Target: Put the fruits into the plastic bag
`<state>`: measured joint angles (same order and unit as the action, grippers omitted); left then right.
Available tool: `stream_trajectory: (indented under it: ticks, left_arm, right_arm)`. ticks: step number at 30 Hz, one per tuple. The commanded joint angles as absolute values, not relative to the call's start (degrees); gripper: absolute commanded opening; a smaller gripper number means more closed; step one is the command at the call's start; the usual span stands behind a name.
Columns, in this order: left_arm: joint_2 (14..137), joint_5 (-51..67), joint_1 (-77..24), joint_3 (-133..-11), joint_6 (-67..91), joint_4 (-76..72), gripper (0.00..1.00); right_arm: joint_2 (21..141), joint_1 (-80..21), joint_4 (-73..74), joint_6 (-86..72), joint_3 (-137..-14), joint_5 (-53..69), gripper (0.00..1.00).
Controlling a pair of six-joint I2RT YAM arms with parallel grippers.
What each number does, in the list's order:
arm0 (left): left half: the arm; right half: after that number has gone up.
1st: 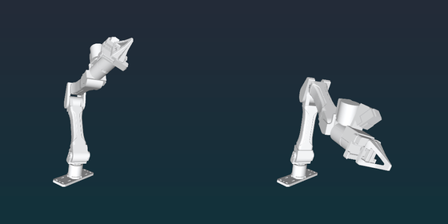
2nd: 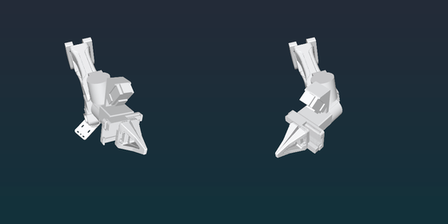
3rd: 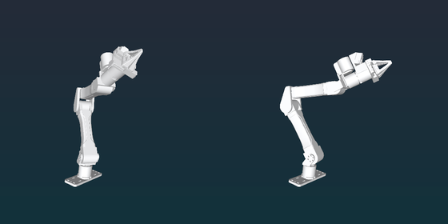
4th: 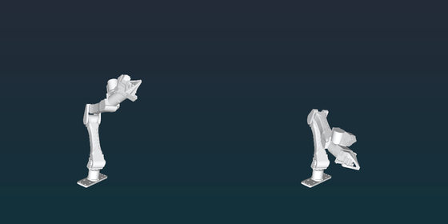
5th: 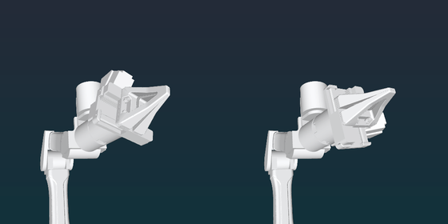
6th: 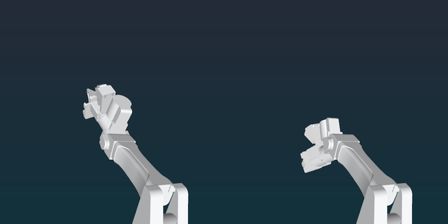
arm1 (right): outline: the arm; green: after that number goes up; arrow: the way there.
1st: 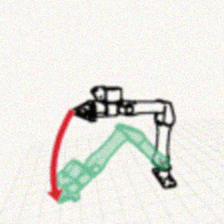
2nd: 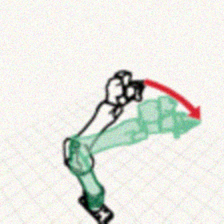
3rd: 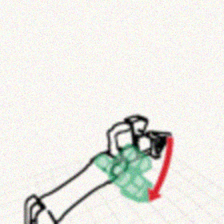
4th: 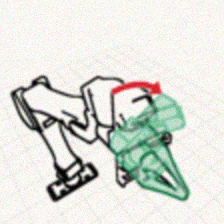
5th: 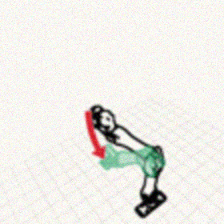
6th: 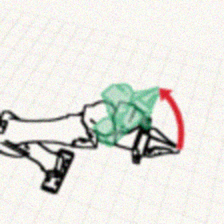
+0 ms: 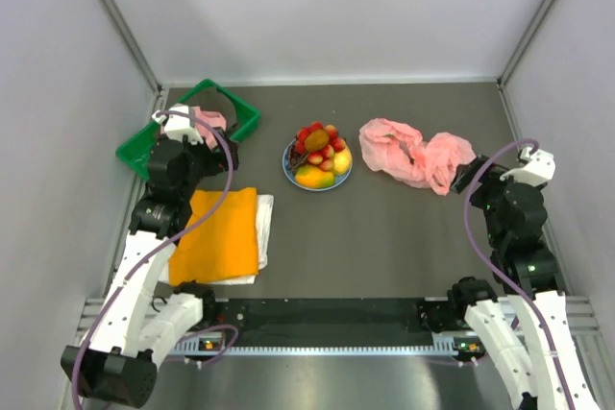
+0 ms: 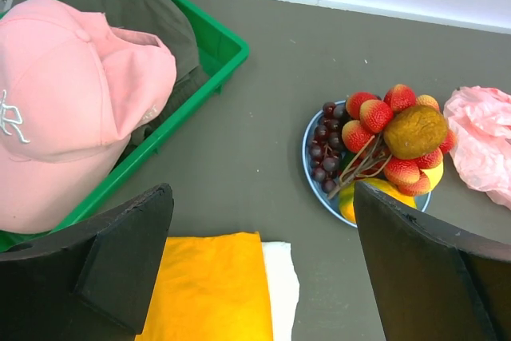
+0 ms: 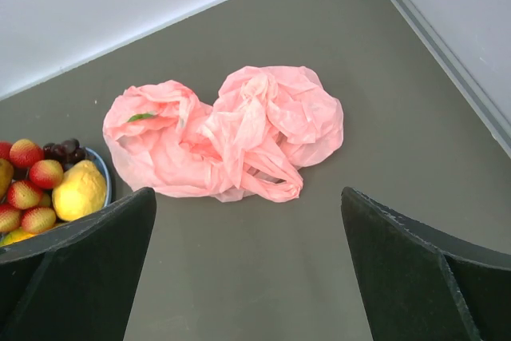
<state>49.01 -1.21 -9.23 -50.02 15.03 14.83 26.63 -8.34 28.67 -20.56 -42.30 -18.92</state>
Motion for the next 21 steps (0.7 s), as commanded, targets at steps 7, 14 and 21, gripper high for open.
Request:
stream_trajectory:
  ticks: [7, 14, 21]
  left_arm:
    - [49.2, -2.6, -9.0, -50.3, 14.5, 13.0, 0.99]
    - [48.0, -1.7, -9.0, -49.4, 14.3, 12.7, 0.99]
    - [49.4, 4.8, -9.0, -49.3, 14.9, 12.2, 0.99]
  right_arm:
    - [27.4, -8.0, 27.9, -19.9, -43.5, -18.0, 0.99]
    - [29.8, -8.0, 29.5, -19.6, -45.9, -15.9, 0.99]
    - [41.6, -8.0, 34.5, -18.5, -53.2, -10.4, 0.94]
